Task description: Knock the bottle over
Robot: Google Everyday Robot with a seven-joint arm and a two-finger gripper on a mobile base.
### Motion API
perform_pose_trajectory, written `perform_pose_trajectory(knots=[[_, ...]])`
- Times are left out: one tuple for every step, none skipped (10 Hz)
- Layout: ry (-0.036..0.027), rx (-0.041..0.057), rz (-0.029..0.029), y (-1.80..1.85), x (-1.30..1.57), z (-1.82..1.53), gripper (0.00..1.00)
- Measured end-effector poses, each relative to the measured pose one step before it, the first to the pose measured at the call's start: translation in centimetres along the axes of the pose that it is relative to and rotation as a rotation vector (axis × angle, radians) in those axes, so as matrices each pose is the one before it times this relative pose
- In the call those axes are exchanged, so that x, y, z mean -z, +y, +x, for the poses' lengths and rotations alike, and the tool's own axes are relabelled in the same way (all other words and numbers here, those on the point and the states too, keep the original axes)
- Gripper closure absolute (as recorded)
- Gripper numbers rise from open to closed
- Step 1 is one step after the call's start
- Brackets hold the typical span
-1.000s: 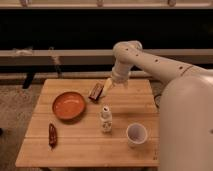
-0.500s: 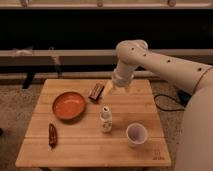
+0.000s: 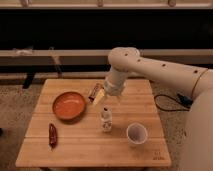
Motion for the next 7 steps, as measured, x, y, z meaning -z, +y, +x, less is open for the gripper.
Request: perform_pose_trajectory(knots=[[0.01073,0.01066,-0.01081,1.369,-0.249,0.415,0.2],[0.00628,0.0102,-0.01229,1.028,-0.051,0.098,0.2],[0.01168,0.01104,-0.0096,0.892,0.111,0.179,0.2],[0.01077,0.01362,-0.00924,0.814,0.229,0.148,0.2],[0.00777,0.01242,-0.00859,0.624,0.323,0.048,0.2],[0.00832,0.01307,-0.0132,0.672,0.333,0.019,0.2],[0.01081,0.01176,-0.01597,0.688,0.241,0.076,0.2]])
